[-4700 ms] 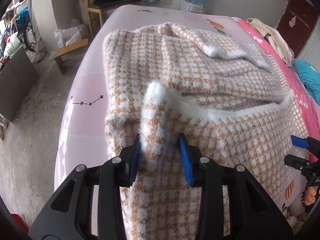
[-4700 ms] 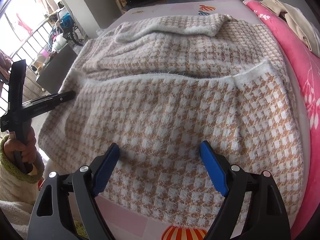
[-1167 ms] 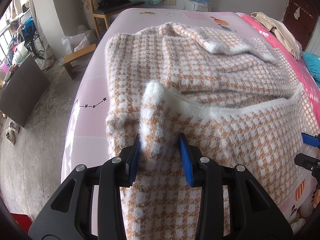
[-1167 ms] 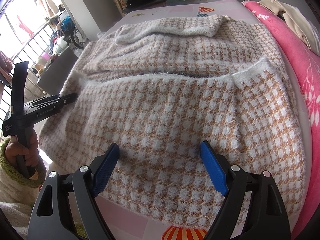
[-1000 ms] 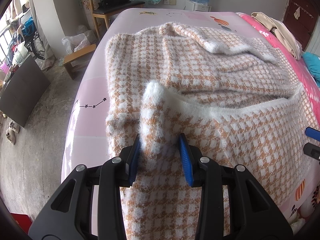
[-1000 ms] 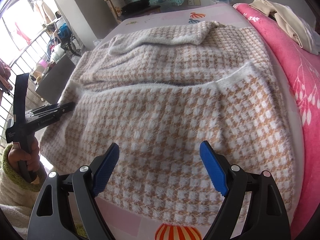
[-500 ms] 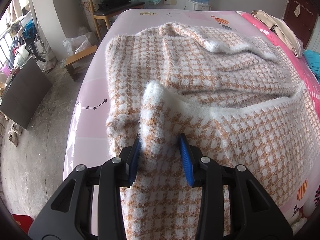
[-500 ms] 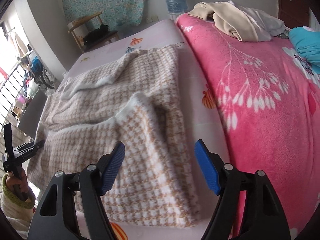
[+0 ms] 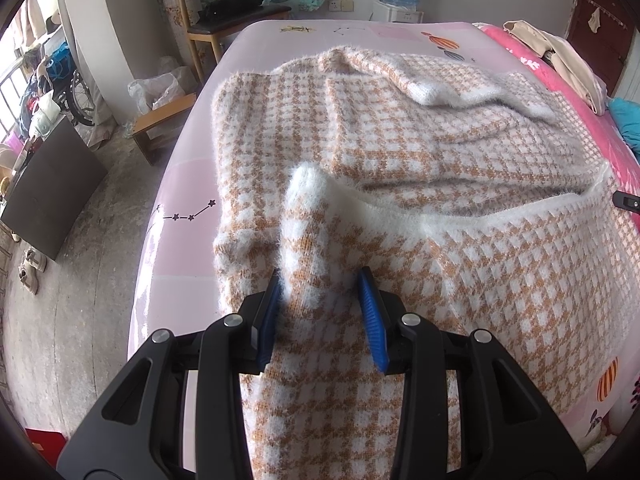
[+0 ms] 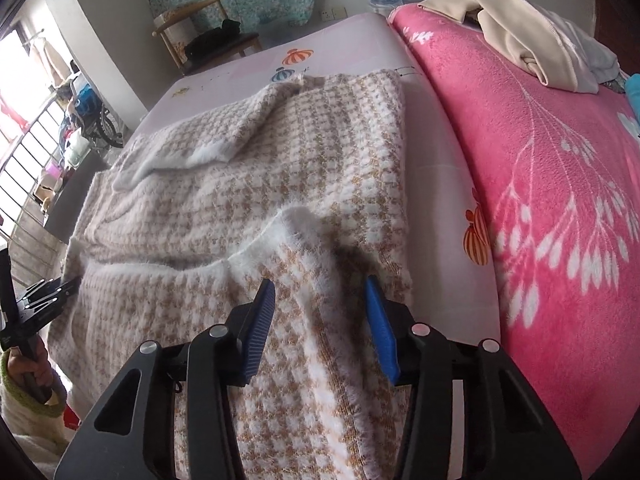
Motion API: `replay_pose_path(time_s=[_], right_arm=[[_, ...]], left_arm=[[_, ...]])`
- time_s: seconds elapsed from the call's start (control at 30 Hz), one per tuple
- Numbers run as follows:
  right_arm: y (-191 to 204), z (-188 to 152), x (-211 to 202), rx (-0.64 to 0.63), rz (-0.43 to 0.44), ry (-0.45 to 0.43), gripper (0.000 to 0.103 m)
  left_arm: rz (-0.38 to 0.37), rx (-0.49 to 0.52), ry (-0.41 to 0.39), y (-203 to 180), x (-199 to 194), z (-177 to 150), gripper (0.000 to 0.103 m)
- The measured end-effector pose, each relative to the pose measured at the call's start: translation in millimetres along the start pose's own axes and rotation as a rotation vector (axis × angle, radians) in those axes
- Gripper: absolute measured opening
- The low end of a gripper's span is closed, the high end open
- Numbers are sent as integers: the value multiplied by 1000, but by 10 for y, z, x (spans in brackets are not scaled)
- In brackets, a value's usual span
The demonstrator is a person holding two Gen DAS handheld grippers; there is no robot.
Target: Fold large clothes
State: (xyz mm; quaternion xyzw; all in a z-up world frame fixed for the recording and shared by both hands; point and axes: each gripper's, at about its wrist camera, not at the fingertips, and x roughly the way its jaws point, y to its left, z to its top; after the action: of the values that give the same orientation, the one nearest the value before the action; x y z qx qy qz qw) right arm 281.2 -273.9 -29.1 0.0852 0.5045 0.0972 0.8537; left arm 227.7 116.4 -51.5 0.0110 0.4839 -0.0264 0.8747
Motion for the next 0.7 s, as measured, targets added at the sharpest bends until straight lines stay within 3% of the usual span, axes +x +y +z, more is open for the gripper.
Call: replay_pose_path(time_s=[0.27, 0.5, 0.7], right_arm=[[30, -126, 27, -18, -17, 52, 40], [54, 37, 147, -16, -20, 52, 38], [135, 39, 161, -46, -56, 59, 31]], left_arm=[[1, 5, 3, 27, -3, 2, 37], [5, 2, 4, -27, -3, 6, 37], [6, 6, 5, 38, 6, 12, 37]])
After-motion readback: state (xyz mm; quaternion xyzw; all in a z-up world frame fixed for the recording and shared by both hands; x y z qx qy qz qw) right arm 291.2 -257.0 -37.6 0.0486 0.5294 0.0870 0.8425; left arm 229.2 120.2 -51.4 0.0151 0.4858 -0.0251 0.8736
